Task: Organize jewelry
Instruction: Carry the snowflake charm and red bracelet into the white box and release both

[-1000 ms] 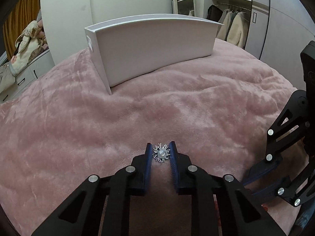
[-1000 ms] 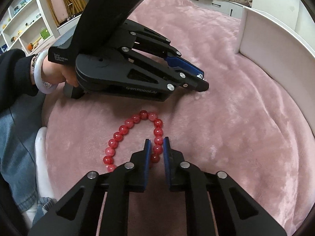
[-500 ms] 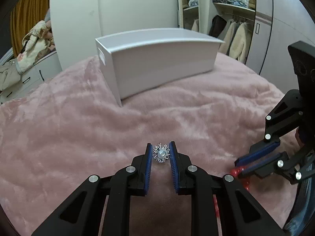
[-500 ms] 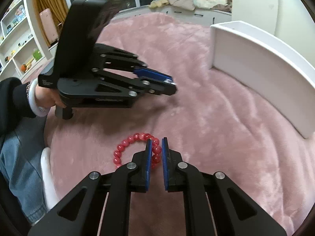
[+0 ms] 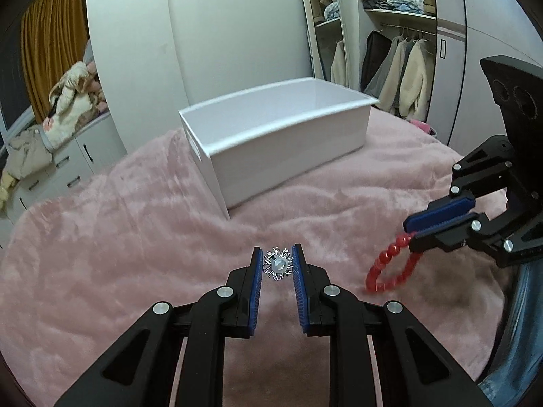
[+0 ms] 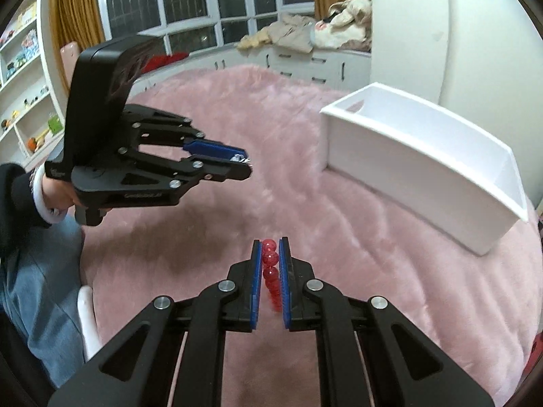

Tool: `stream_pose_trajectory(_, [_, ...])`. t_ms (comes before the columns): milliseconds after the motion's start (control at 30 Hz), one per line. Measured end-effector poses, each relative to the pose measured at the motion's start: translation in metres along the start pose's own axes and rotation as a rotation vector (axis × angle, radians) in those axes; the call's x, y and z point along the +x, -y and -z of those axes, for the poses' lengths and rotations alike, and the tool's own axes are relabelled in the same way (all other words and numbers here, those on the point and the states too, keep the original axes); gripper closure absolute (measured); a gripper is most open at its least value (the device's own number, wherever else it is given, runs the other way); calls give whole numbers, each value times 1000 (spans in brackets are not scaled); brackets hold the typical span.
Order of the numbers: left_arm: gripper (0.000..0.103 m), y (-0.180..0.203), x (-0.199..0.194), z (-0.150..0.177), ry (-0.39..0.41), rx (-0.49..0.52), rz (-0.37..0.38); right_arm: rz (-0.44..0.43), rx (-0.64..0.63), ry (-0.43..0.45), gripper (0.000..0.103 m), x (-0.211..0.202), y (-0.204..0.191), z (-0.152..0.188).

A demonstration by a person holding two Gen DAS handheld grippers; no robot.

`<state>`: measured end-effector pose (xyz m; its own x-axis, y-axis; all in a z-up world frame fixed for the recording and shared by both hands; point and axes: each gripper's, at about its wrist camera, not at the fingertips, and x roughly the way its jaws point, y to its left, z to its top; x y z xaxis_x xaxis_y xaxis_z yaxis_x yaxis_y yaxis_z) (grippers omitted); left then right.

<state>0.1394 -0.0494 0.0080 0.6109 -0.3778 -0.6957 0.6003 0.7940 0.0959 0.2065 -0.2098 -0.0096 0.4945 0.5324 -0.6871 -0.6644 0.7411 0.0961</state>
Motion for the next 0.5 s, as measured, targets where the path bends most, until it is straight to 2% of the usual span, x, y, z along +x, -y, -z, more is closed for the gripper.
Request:
stream_pose_trajectory(267, [81, -3, -19, -39, 21, 2, -34, 46, 33, 94, 93, -31, 26, -29])
stream_pose_trajectory(500, [81, -5, -21, -80, 31, 0, -21, 87, 37, 144, 93, -49, 55, -59])
